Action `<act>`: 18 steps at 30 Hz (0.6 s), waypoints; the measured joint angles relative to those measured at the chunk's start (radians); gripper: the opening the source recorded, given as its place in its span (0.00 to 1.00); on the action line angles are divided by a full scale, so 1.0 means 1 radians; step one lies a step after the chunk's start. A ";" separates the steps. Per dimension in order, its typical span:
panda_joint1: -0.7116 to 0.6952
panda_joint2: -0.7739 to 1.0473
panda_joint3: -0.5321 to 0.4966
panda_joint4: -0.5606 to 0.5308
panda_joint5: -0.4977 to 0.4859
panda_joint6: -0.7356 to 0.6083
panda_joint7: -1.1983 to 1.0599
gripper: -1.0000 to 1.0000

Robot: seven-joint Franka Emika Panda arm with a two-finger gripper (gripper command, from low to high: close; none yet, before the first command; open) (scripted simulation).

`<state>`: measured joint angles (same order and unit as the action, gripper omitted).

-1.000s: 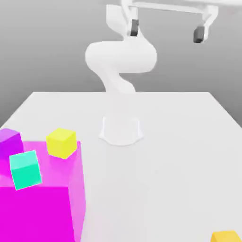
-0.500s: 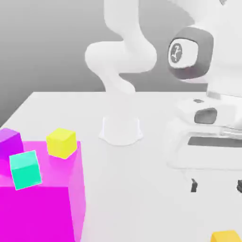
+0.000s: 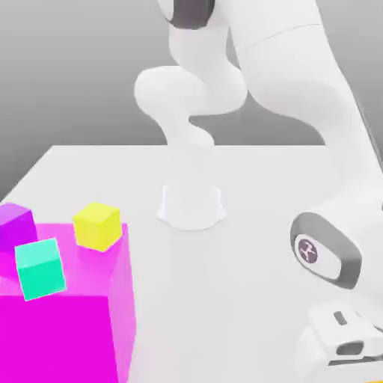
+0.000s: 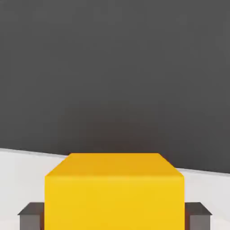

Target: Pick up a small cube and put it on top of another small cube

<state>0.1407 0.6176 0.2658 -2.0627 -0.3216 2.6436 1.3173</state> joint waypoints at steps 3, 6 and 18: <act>-0.001 -0.004 0.002 -0.001 0.003 -0.003 -0.002 0.00; -0.026 -0.097 0.036 -0.023 0.047 -0.072 -0.033 0.00; -0.209 -0.487 -0.103 -0.132 0.093 -0.369 -0.129 0.00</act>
<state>-0.0686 0.1310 0.1632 -2.1950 -0.2290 2.2748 1.1886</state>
